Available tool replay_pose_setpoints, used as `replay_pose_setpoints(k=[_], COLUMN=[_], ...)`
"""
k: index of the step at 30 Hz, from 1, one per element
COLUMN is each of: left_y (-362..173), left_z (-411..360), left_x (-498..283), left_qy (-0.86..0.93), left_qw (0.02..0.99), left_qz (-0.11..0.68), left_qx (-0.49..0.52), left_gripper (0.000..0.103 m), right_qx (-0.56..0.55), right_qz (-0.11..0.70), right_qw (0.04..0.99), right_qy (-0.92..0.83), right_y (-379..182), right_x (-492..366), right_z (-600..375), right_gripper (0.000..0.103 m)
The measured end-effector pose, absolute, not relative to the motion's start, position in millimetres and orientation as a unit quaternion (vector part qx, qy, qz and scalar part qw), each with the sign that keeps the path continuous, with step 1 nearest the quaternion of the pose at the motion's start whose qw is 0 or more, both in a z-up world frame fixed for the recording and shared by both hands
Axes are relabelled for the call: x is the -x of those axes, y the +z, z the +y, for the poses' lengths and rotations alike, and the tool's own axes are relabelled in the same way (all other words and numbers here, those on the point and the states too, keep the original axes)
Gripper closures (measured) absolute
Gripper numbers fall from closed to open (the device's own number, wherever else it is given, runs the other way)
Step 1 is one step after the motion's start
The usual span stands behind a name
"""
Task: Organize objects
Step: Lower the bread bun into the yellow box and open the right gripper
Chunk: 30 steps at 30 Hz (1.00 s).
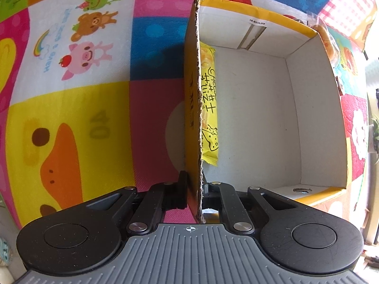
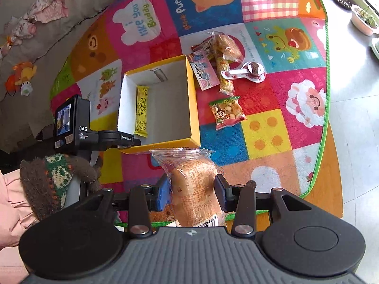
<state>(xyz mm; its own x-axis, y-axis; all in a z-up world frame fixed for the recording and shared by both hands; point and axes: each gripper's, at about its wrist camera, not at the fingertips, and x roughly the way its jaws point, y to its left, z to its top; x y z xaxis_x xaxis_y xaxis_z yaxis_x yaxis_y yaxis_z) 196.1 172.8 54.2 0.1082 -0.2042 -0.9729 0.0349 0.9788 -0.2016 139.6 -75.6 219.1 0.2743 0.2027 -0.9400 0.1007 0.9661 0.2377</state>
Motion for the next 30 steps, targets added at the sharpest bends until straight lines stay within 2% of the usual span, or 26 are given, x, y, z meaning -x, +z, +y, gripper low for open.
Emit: replay_pose_setpoints(k=[14,22,28,30], left_y=[46.2,48.5,55.5,58.1], left_z=[193.4,208.6,213.6,212.6], left_x=[-188.8,-184.6,-179.3,-180.1], left_qy=[-0.078,-0.059,-0.055,-0.052], left_qw=[0.734,0.735,0.734,0.733], left_qz=[0.660,0.658,0.660,0.661], left_qx=[0.137,0.152,0.153,0.154], left_gripper=[0.093,0.092,0.092,0.087], right_qx=[-0.093,-0.077,-0.129,-0.127], right_qz=[0.621,0.574,0.531,0.526], right_qw=[0.777,0.812,0.834,0.838], right_qy=[0.046,0.080,0.079,0.070], right_y=[206.0,235.7,249.0,250.1], right_x=[-157.7,-217.1,-259.0,-258.6], right_z=[-23.8,12.8,2.2,-6.9], right_gripper=[0.063,0.063,0.061,0.059])
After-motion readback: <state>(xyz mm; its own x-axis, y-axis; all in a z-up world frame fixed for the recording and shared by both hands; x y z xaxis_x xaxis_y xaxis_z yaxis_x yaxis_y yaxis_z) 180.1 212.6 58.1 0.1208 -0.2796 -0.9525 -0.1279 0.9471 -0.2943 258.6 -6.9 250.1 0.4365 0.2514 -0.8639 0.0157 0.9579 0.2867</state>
